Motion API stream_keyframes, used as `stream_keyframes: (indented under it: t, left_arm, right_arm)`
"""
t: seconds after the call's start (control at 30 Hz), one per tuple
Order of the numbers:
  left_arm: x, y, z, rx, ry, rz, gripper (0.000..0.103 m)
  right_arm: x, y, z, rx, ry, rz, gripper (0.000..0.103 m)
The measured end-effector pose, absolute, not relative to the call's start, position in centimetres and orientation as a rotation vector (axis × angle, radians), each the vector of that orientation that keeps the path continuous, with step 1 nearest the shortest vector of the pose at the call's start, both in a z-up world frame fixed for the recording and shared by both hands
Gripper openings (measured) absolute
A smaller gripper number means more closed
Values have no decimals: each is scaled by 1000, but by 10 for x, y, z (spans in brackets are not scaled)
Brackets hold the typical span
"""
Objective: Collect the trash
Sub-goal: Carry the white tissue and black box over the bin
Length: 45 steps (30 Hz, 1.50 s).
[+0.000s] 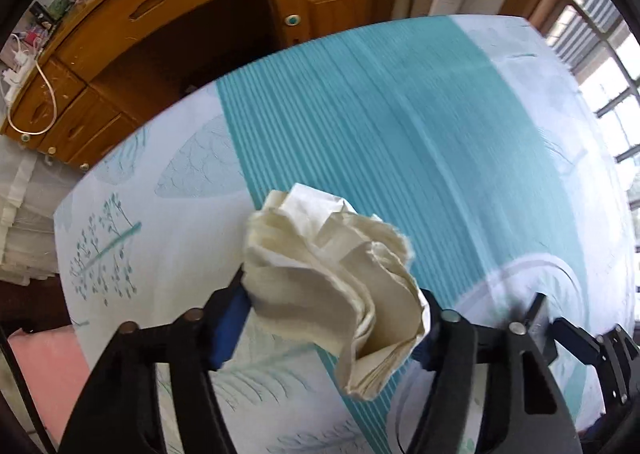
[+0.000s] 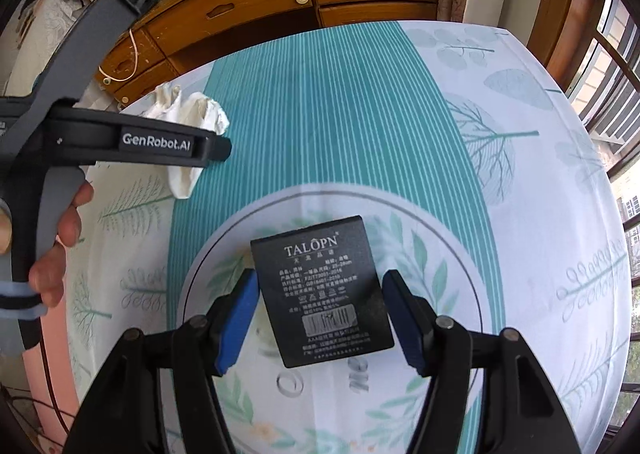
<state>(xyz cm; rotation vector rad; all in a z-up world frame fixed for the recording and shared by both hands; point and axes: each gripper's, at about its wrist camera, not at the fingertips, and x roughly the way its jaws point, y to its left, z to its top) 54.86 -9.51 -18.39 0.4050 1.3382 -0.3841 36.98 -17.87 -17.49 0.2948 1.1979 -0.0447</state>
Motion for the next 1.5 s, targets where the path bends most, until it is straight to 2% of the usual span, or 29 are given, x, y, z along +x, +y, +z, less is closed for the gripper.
stream_keyframes:
  t: [0.27,0.67,1.07,1.33,1.5]
  left_arm:
    - [469,-72,-149,351,1327,-436,62]
    - [249,-24,-87,154,1307,-361,62]
    - [44,-14,-88,-5,1357,-179,62]
    - [-20,-19,-88,43,1371,-183,62]
    - [-40,-19,-109,71,1371,-204,62]
  right_arm:
    - [324,-170,-153,298,1180,-8,63]
    - [179,-145,-111,238,1177,176,63]
    - [9,-157,-91,153,1174,386,63]
    - [-62,-166,-110,220,1278,425,63]
    - [-83,-162,-138,266,1336,384,63]
